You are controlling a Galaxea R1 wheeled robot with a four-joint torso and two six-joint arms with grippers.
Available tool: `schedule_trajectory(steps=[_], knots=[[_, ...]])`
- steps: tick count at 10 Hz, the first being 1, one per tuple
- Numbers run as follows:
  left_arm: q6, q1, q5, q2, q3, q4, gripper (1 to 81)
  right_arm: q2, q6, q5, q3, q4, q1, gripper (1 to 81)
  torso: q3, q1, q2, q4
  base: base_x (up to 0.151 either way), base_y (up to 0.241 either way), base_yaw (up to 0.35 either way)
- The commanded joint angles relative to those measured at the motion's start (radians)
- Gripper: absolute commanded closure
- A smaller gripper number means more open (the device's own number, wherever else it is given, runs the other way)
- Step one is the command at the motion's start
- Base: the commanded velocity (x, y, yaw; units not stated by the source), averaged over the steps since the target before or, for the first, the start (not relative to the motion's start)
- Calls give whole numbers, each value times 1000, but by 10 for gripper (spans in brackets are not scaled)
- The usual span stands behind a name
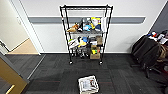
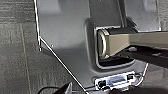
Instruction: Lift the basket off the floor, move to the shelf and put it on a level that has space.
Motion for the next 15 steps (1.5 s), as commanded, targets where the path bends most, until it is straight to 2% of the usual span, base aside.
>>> schedule_trajectory(steps=[1,15], knots=[[5,-7,65,-5,-10,-5,10,1,2,-62,-3,-4,5,10,0,0,0,0,132,0,0],[5,-4,65,0,-10,-5,10,4,-2,-75,-3,-3,19,10,0,0,0,0,127,0,0]])
